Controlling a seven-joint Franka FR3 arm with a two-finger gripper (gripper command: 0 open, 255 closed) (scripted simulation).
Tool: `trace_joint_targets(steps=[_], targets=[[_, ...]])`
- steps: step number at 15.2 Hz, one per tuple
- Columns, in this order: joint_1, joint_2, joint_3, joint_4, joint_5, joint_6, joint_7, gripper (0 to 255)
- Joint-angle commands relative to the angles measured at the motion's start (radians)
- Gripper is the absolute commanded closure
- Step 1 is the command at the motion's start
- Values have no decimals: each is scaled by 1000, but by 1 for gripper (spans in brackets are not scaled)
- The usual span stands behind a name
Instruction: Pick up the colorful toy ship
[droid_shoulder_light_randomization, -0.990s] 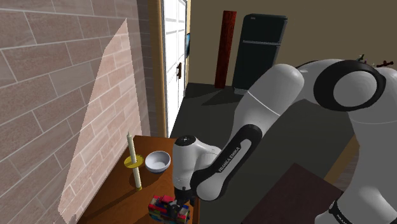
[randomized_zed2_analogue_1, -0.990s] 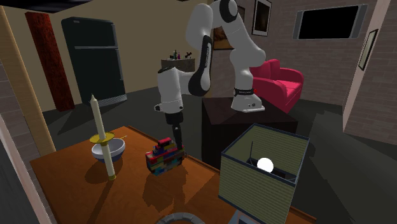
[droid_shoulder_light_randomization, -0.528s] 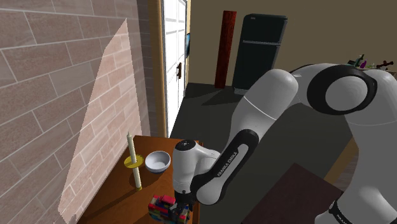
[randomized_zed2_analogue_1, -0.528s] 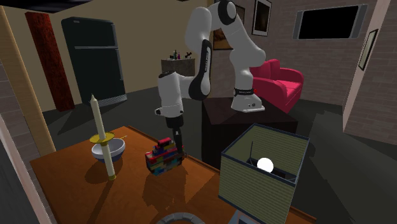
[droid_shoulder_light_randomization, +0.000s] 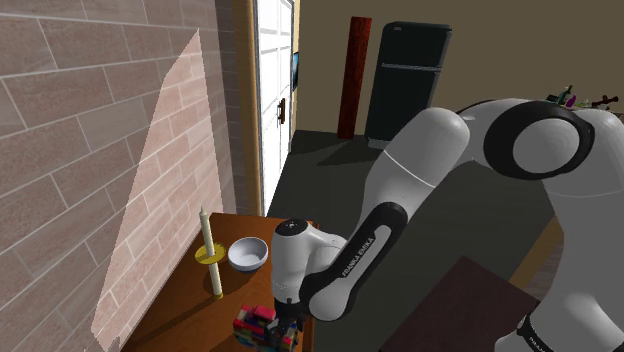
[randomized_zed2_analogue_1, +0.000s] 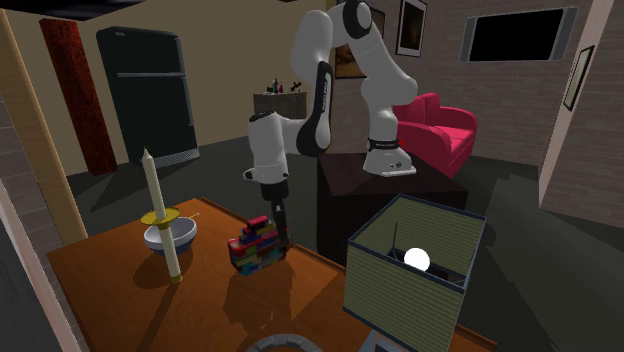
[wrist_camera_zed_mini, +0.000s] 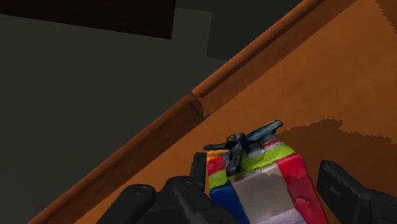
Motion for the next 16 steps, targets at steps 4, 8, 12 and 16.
trace_joint_targets(steps=[4, 8, 12, 16], targets=[[-13, -54, 15, -16, 13, -38, -4, 255], [-24, -102, 29, -28, 26, -74, -8, 255], [-35, -149, 43, -36, 40, -111, -13, 255], [-40, -174, 49, -39, 48, -132, -16, 255]])
